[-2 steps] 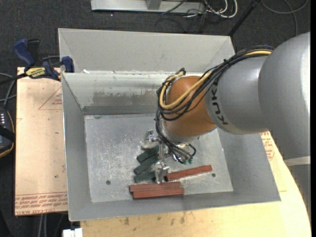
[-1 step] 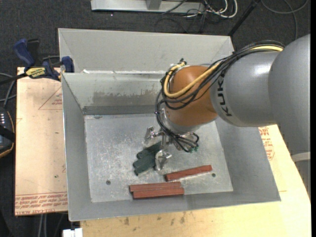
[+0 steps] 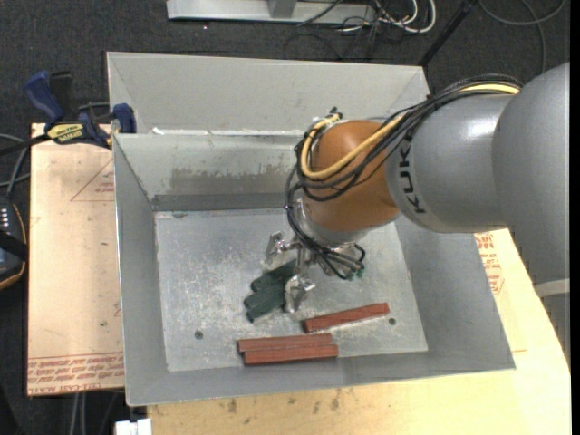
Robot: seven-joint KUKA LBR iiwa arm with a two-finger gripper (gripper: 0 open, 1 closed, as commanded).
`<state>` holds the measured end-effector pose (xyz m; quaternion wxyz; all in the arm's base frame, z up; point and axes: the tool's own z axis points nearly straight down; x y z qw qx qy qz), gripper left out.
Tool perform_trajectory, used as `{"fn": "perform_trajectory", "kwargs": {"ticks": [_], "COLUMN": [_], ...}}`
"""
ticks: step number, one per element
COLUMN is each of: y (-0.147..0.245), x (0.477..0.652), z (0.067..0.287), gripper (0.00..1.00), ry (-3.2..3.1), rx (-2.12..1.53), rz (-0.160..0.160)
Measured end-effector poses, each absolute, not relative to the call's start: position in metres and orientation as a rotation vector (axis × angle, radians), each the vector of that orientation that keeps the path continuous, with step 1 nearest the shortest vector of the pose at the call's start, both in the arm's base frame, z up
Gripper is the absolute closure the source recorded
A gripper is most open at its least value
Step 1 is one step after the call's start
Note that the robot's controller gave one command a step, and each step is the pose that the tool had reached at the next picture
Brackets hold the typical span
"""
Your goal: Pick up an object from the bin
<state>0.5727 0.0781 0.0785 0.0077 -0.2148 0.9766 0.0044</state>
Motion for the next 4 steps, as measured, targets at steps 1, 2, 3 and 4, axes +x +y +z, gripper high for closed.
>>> {"fn": "perform_trajectory", "kwargs": {"ticks": [1,2,3,4], "y": [0.078,0.076,0.076,0.077], "x": [0.572,0.569,0.570,0.571], "z": [0.081,0.095,0.116,0.129], "gripper": [1.00,1.00,1.00,1.00], "ry": [3.055,3.069,3.068,3.065], "rx": [-0.673,-0.677,-0.673,-0.672], "rz": [0.013,0.006,0.003,0.002]}}
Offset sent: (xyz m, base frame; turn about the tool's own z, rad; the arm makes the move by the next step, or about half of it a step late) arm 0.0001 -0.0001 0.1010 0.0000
